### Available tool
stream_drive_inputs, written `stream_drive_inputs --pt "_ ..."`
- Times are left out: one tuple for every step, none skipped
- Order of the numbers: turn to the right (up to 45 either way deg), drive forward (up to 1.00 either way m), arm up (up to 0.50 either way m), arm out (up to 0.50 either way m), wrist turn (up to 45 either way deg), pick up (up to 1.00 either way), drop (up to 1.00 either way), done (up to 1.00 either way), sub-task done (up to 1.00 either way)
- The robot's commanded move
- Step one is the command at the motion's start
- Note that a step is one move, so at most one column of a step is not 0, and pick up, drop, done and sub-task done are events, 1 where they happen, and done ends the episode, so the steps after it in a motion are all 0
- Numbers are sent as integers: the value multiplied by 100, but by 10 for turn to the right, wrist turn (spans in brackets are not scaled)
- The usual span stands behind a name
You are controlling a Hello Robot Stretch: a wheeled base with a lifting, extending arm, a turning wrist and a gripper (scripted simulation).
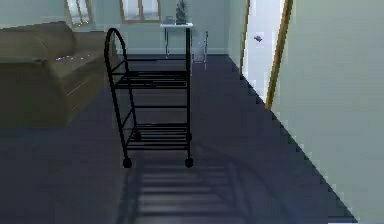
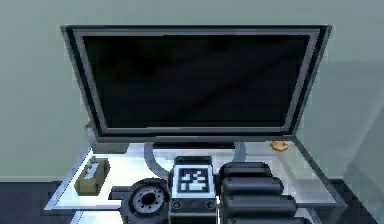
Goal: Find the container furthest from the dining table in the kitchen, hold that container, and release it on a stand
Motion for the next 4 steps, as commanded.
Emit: stream_drive_inputs --pt "450 0 0 0 0 0 0 0 0" --pt "360 0 0 0 0 0 0 0 0" --pt "-450 0 0 0 0 0 0 0 0" --pt "-450 0 0 0 0 0 0 0 0"
